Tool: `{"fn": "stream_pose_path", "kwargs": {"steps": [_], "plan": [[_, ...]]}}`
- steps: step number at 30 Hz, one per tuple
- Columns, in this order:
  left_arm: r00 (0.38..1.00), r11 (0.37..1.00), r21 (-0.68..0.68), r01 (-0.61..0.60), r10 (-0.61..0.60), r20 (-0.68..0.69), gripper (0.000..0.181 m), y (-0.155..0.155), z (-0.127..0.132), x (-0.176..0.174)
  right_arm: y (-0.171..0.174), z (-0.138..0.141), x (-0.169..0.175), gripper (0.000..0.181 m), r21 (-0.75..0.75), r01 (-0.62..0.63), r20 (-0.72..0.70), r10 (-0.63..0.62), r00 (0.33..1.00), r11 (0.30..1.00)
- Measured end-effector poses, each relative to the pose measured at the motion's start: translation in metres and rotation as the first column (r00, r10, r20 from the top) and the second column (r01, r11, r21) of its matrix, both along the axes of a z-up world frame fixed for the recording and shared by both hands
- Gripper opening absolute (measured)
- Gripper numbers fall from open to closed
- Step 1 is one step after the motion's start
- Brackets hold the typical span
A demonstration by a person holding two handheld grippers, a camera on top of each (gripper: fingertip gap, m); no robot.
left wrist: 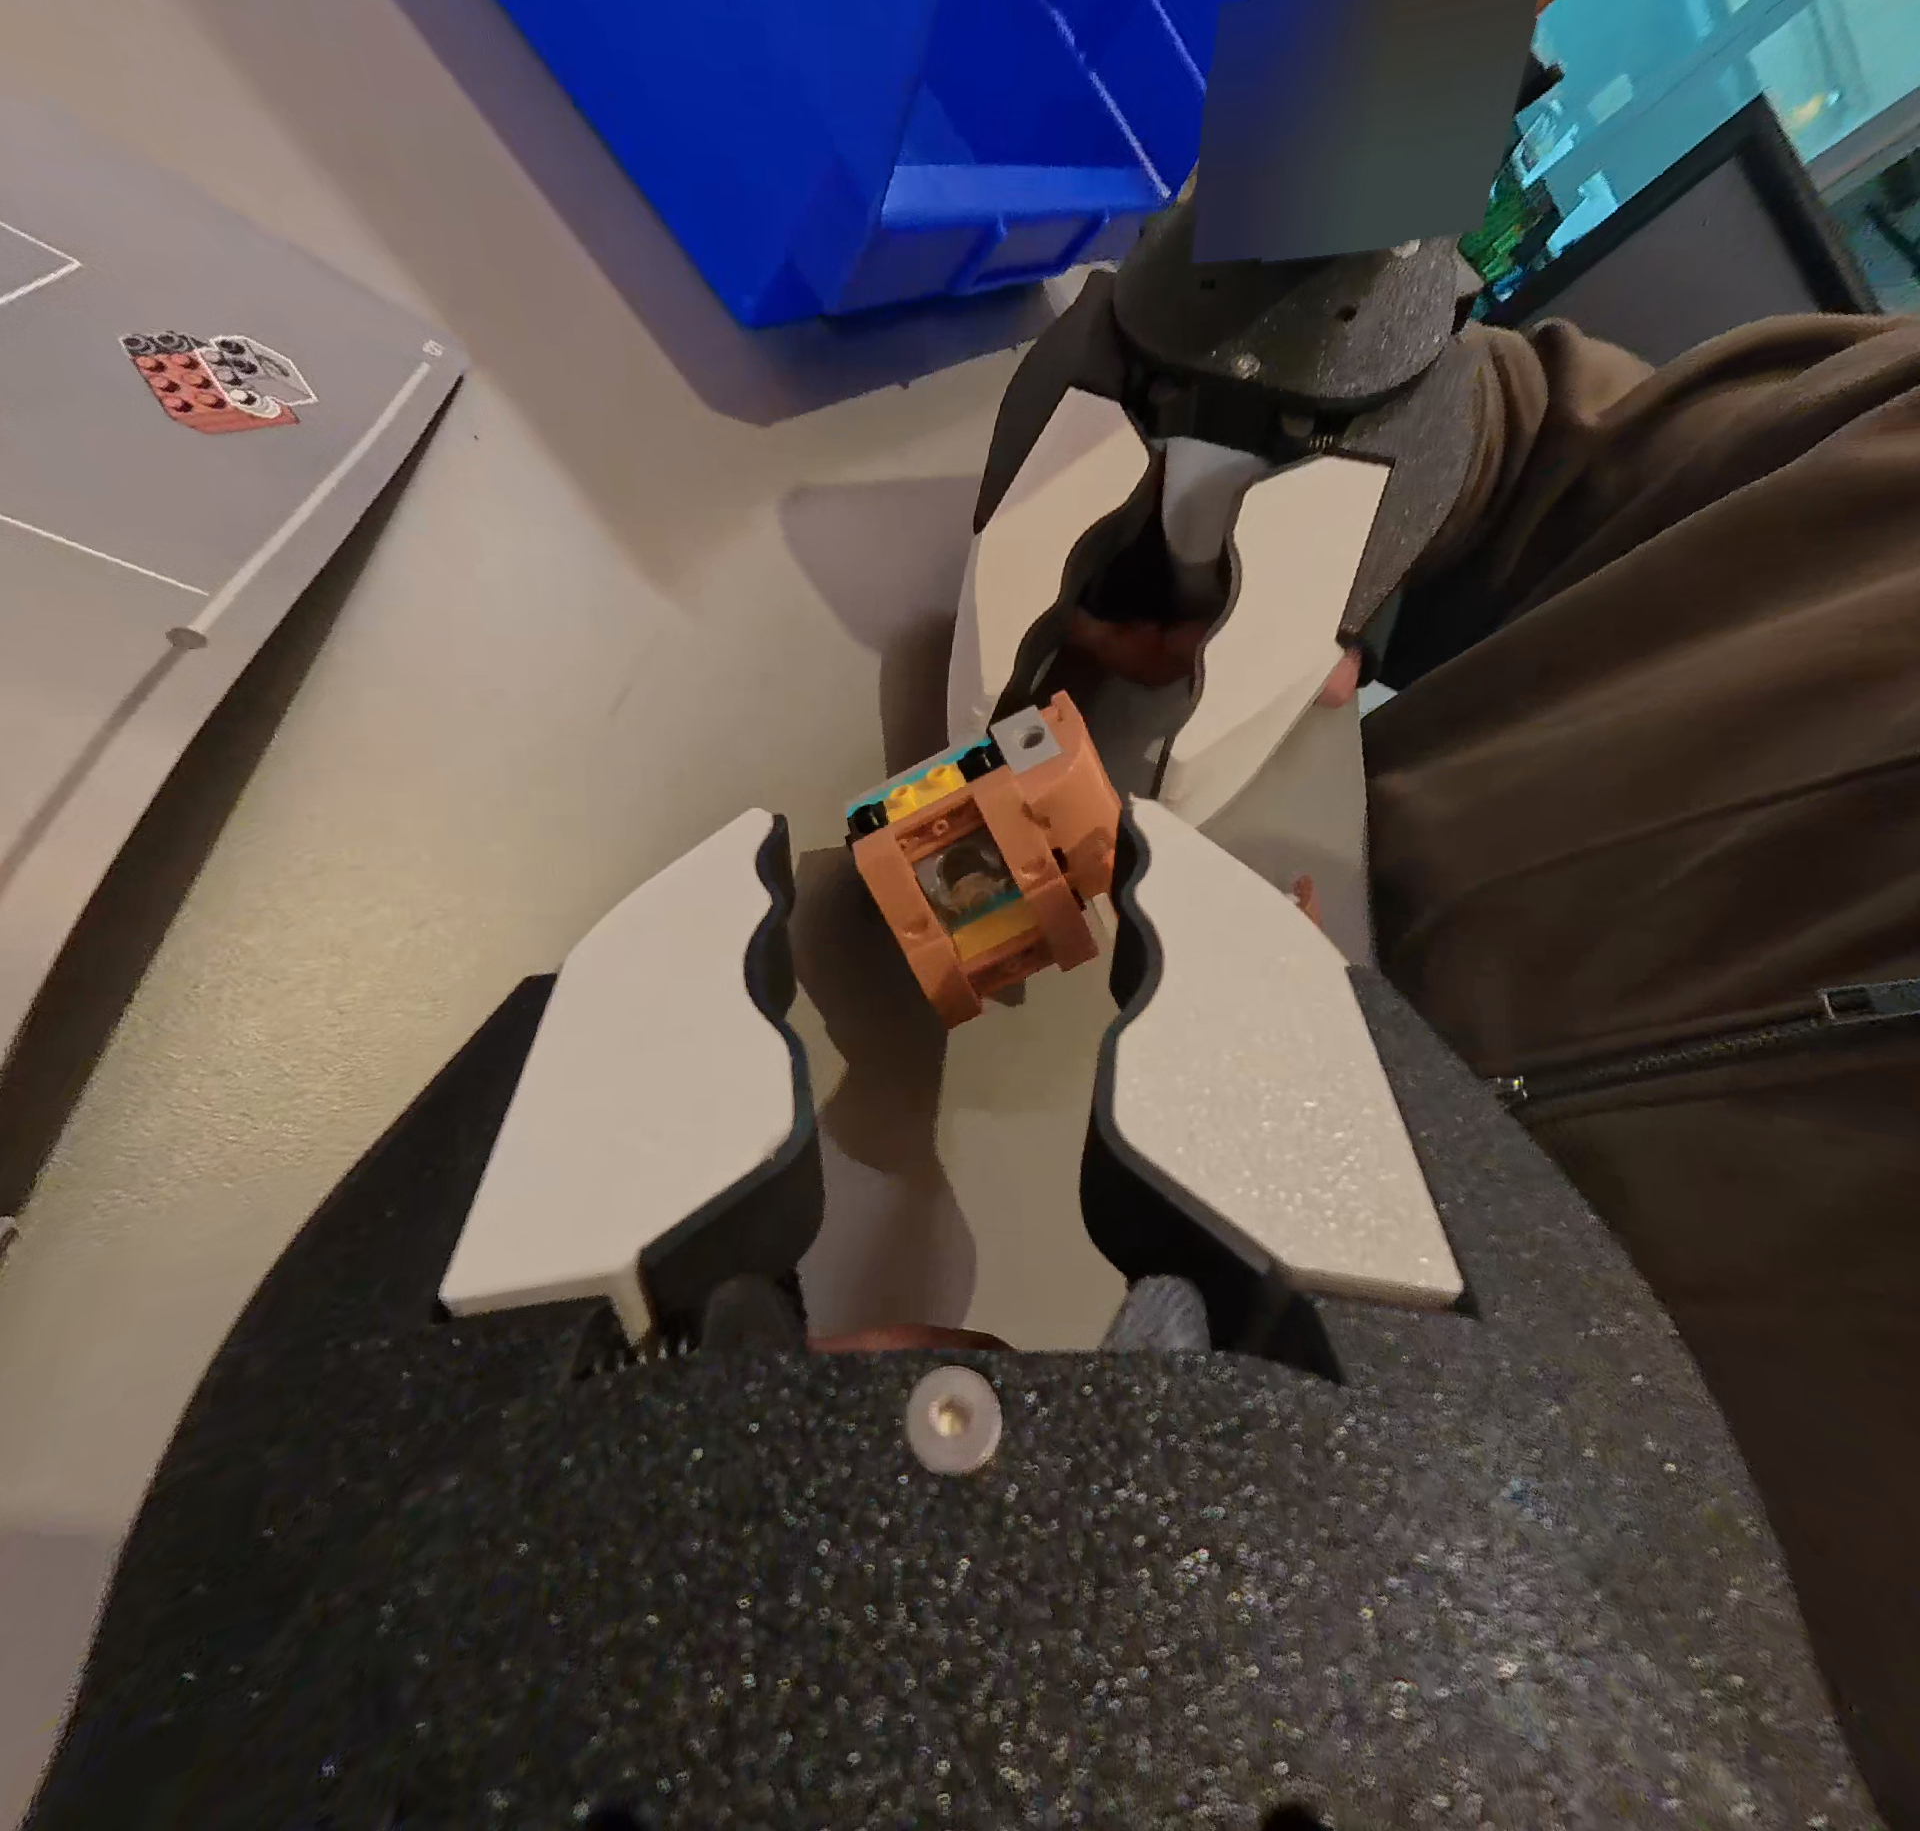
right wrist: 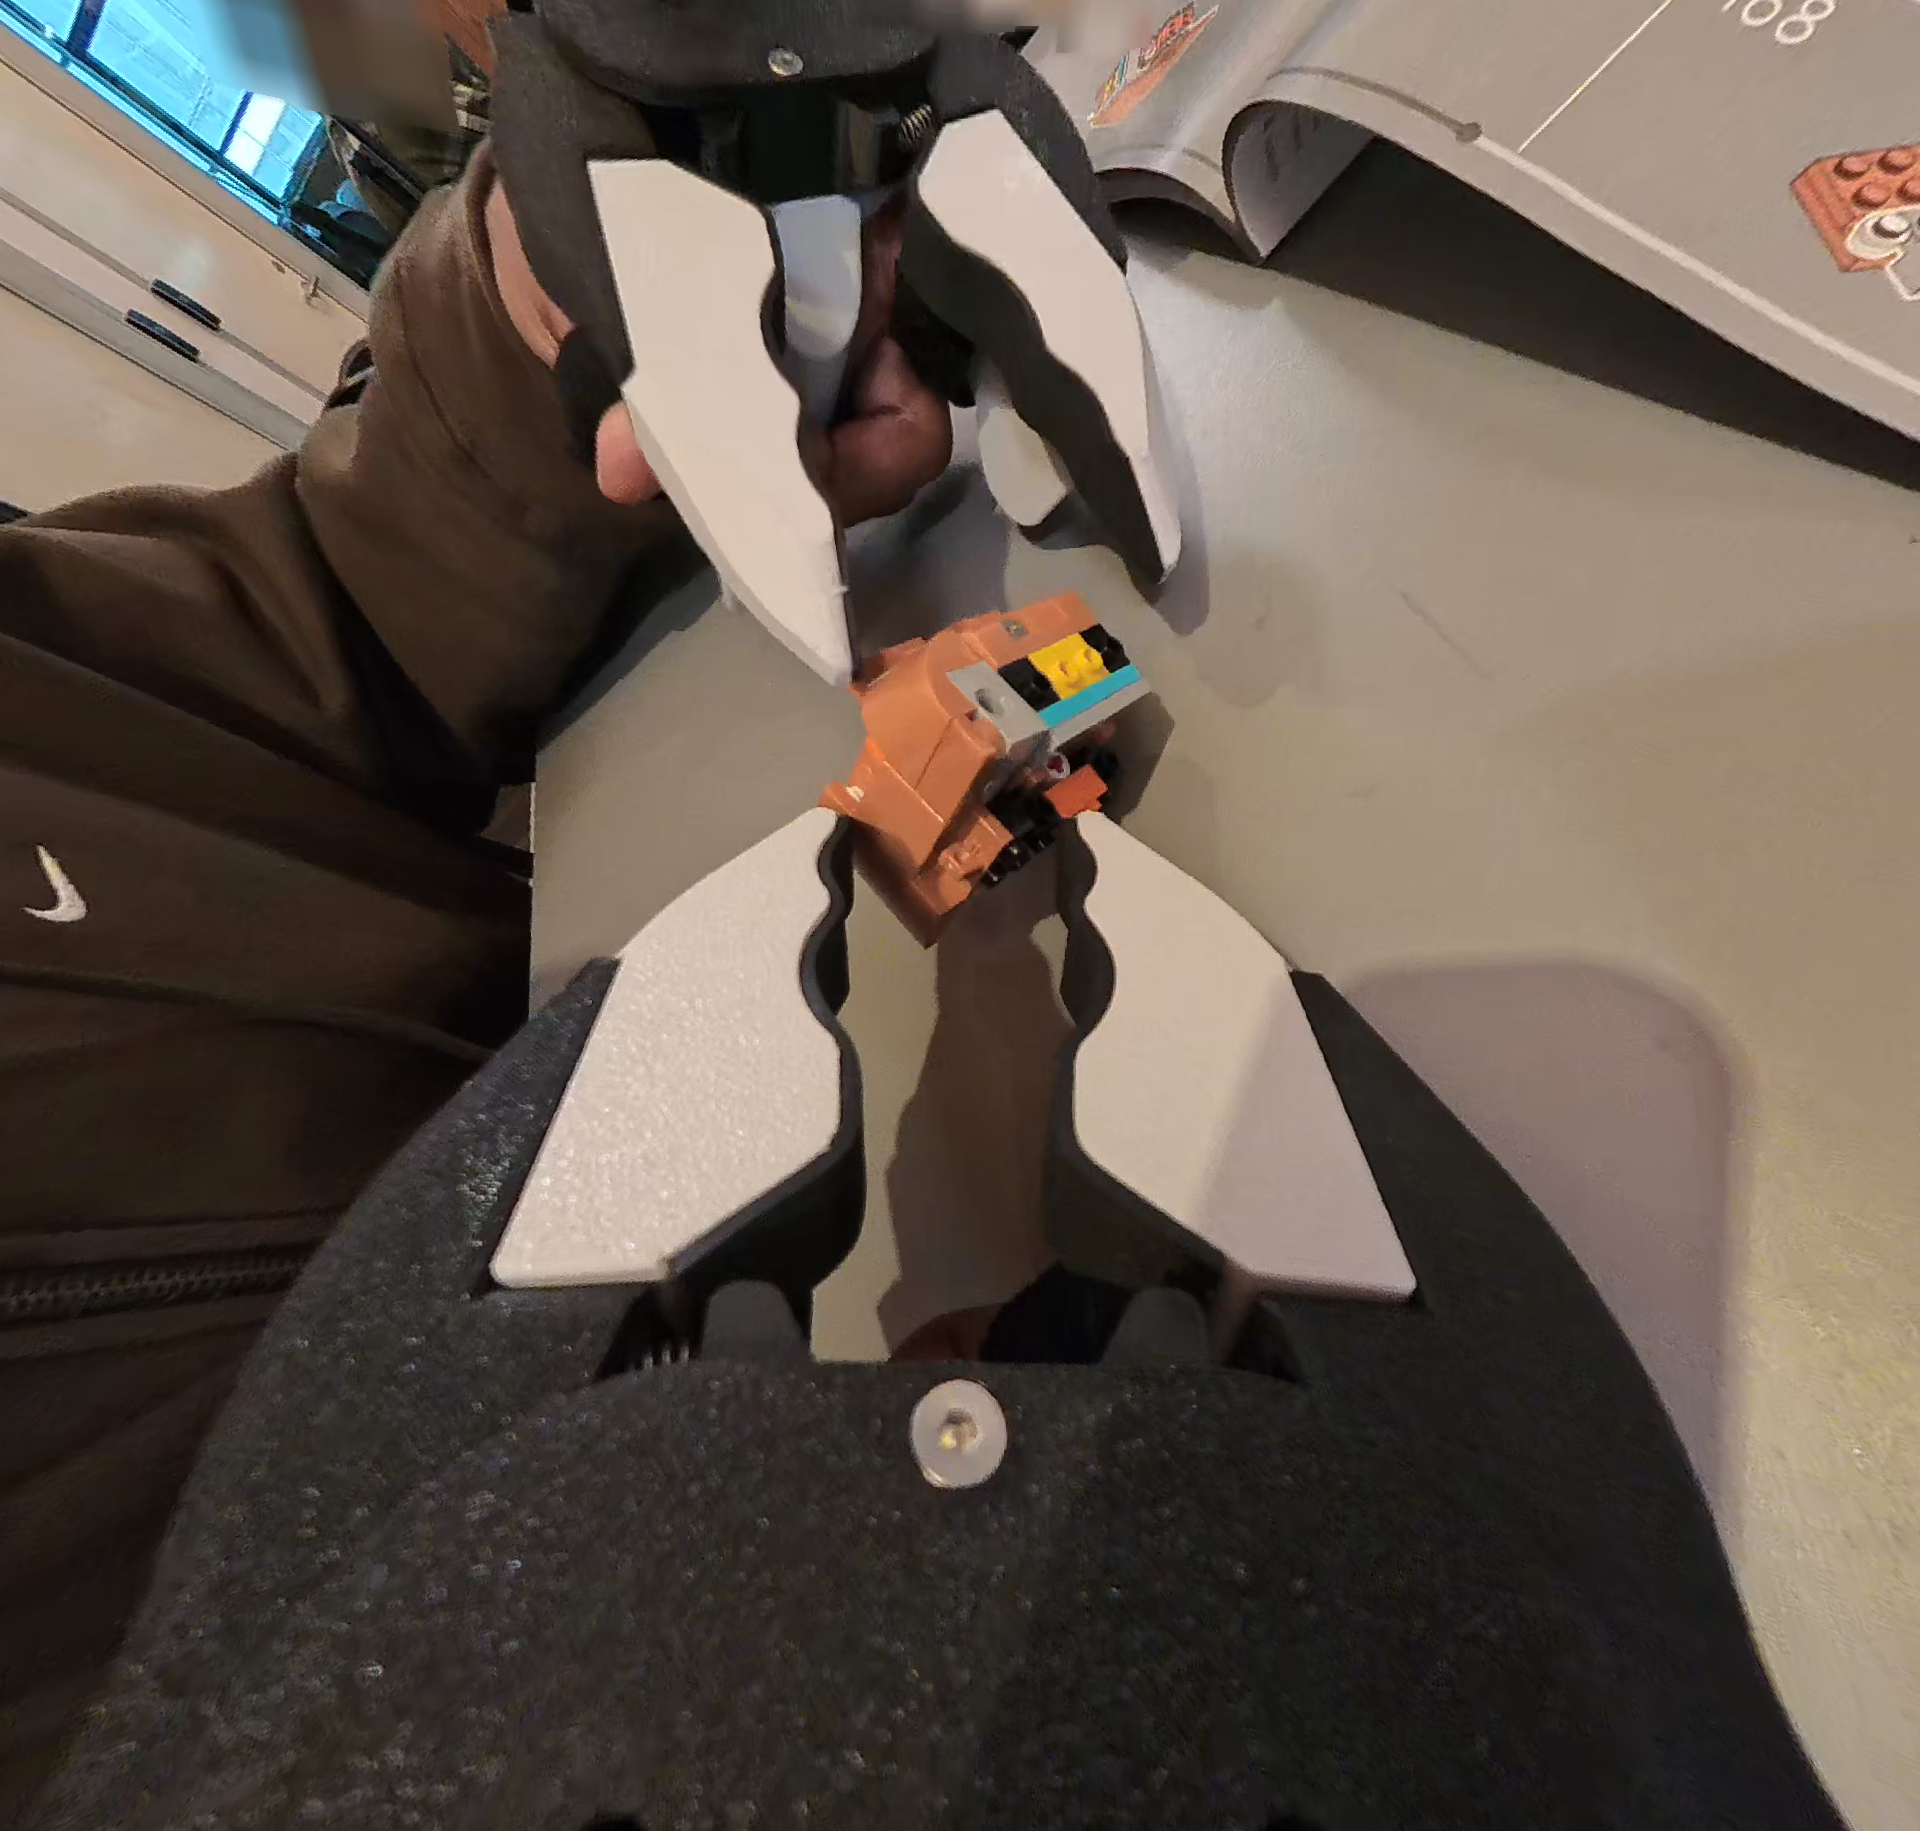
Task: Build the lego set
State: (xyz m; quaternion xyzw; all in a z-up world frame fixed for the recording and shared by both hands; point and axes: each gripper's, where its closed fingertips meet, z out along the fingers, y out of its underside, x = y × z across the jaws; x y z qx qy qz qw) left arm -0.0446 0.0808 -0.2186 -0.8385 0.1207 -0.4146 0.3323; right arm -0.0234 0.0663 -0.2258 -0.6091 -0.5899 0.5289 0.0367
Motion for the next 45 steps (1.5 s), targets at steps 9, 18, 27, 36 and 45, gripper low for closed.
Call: {"fn": "stream_pose_path", "kwargs": {"steps": [9, 18, 27, 36, 45], "plan": [[0.995, 0.994, -0.043, 0.102, -0.102, 0.004, 0.06, -0.008, 0.002, -0.005, -0.006, -0.003, -0.009, 0.032, 0.061, -0.026, 0.018, 0.025, 1.0, 0.998], [0.987, 0.995, -0.049, 0.087, -0.093, -0.134, 0.061, -0.023, -0.01, -0.013, 0.0, -0.002, -0.006, 0.042, 0.167, -0.023, -0.02, 0.026, 0.999, 0.986], [0.868, 0.991, -0.068, 0.117, -0.135, -0.479, 0.061, -0.022, -0.031, -0.012, -0.007, -0.013, 0.01, 0.049, 0.345, -0.028, -0.013, 0.035, 0.999, 0.938], [0.962, 0.999, -0.039, -0.025, 0.013, -0.274, 0.041, -0.024, -0.026, -0.008, -0.016, -0.02, 0.013, 0.066, 0.498, 0.041, -0.004, -0.046, 0.999, 0.866], [0.929, 0.946, -0.016, -0.323, 0.32, 0.183, 0.04, -0.038, 0.005, -0.016, -0.028, -0.034, -0.001, 0.046, 0.688, 0.033, 0.012, -0.057, 0.998, 0.725]]}}
